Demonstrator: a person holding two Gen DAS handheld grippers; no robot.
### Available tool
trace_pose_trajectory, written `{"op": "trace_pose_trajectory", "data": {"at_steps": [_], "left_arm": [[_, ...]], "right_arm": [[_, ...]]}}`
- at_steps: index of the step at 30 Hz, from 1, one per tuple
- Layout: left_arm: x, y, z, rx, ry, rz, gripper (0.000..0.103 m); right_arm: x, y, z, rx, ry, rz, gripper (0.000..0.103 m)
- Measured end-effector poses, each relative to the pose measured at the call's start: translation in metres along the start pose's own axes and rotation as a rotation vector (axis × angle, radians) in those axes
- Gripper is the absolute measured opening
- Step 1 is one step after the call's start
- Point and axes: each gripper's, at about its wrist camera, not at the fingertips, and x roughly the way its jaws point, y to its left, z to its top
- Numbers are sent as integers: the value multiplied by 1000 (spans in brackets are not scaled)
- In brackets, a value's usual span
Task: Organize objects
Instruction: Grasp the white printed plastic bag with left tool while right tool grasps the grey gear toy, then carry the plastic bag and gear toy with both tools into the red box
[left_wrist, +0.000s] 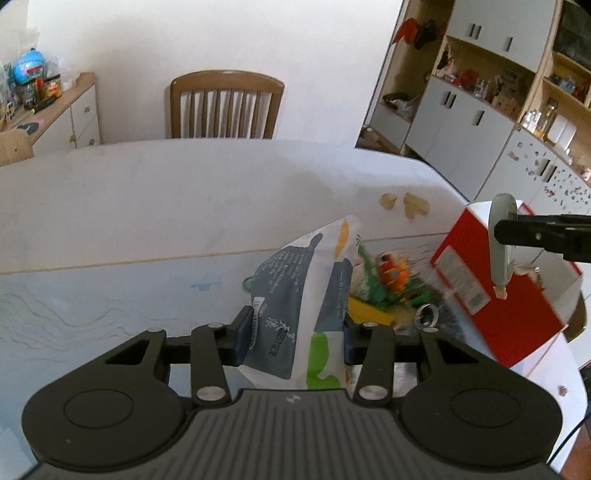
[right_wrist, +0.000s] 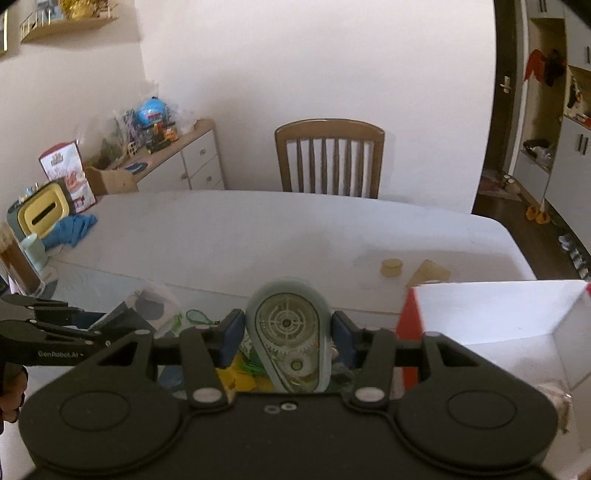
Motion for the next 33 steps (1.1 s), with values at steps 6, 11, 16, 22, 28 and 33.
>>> {"op": "trace_pose_trajectory", "data": {"at_steps": [6, 11, 16, 22, 28, 33], "left_arm": [[-18, -32, 14, 25, -18, -40, 44], [-24, -71, 22, 68, -28, -77, 44], [-20, -109, 29, 101, -25, -98, 44], [-8, -157, 36, 128, -14, -118, 44], [9, -209, 38, 158, -6, -129, 44], [29, -249, 41, 188, 14, -142, 44]], "right_arm": [[-32, -20, 1, 37, -13, -12, 50], [-59, -48, -2, 61, -48, -30, 50], [-81, -83, -6, 91, -67, -66, 50], [-100, -132, -13, 130, -78, -104, 50], [-112, -175, -25, 154, -72, -128, 50], [-116, -204, -33, 169, -64, -130, 50]]}}
